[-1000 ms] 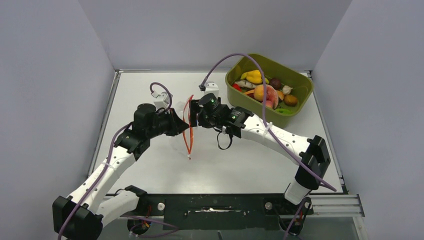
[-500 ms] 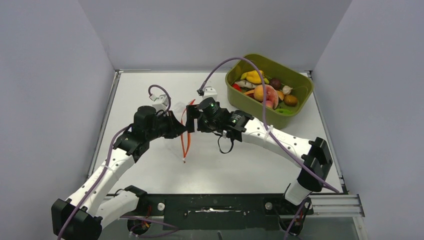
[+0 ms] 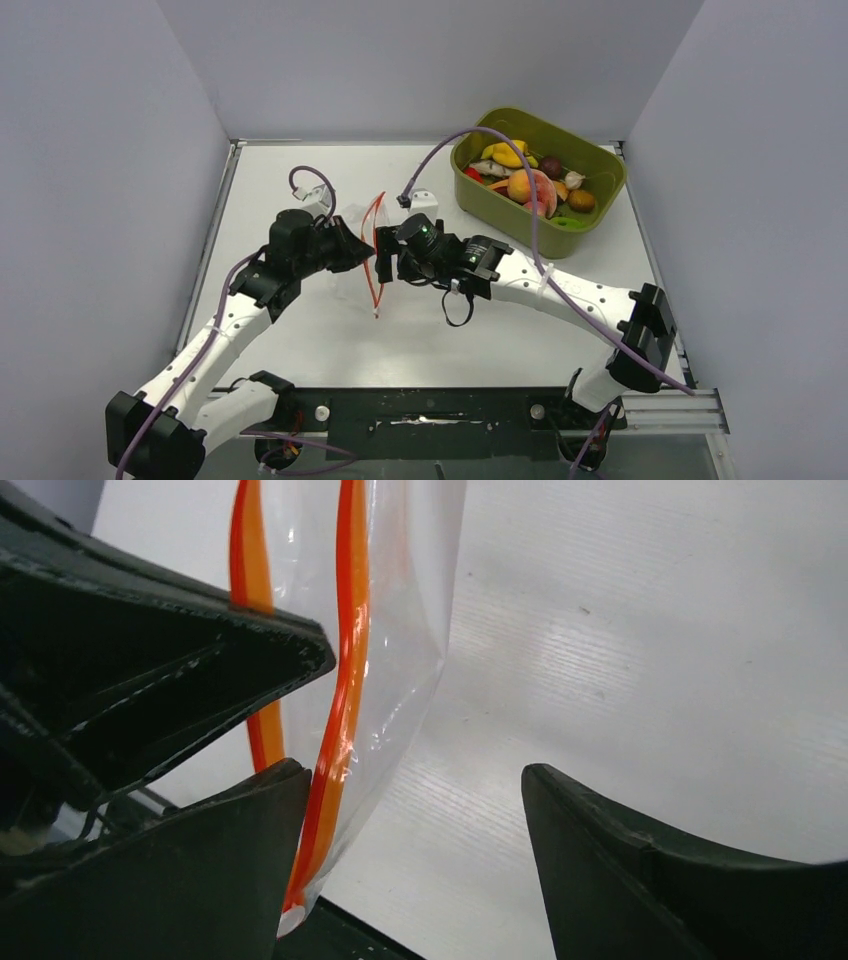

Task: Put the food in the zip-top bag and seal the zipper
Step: Open the zipper of the food storage bag.

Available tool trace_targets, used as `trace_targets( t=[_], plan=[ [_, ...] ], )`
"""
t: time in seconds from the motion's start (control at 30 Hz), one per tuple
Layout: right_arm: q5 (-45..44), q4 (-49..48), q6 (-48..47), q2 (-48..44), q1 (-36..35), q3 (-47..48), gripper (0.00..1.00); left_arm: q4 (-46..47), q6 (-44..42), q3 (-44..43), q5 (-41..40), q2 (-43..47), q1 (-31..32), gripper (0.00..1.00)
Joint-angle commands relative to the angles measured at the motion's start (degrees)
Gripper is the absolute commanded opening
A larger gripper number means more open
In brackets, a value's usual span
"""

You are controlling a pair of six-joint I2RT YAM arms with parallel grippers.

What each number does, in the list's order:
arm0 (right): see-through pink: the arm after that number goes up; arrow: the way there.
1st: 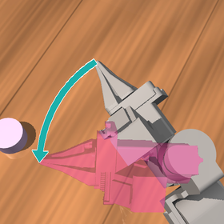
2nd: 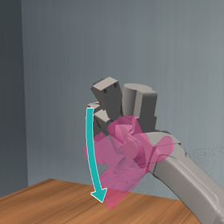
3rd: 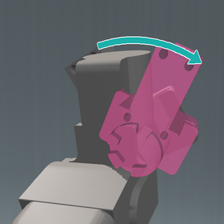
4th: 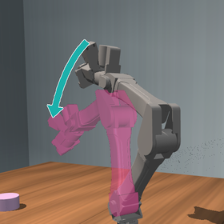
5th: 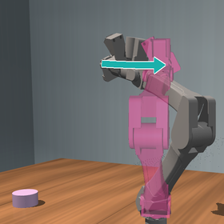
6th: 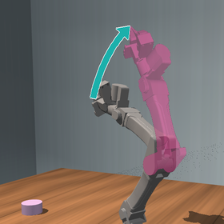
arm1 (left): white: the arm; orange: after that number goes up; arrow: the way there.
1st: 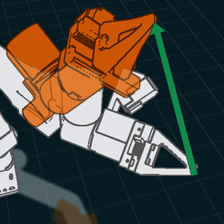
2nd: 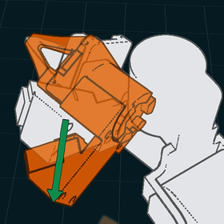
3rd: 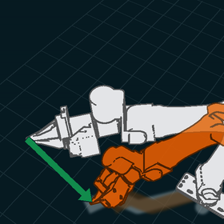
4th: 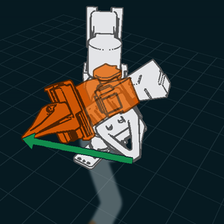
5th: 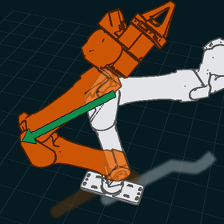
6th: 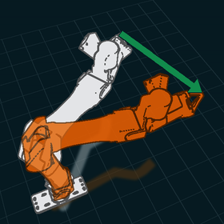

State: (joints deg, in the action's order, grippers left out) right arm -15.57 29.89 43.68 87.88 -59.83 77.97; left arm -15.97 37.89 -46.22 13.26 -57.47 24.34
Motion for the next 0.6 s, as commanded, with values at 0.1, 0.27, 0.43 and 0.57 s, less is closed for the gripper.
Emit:
trace_targets(
  t=[0.1, 0.27, 0.43, 0.57],
  plan=[
    [-14.5, 5.8, -3.0, 2.9, -1.7, 4.6, 0.71, 4.4, 1.9, -1.4, -3.0, -0.4, 0.0, 0.00],
    [-15.5, 2.6, -4.1, 2.4, -2.1, 2.3, 0.58, 4.1, 1.7, -3.2, -3.2, -1.4, 0.0, 0.00],
    [-12.6, -1.8, -5.2, 3.0, -2.2, 2.2, 0.54, 3.7, 3.1, -3.6, -3.2, -1.9, 0.0, 0.00],
    [-7.7, -5.7, -4.6, 2.8, -2.9, 0.9, 0.66, 3.7, 3.7, -3.0, -3.4, -1.8, 0.0, 0.00]
  ],
)
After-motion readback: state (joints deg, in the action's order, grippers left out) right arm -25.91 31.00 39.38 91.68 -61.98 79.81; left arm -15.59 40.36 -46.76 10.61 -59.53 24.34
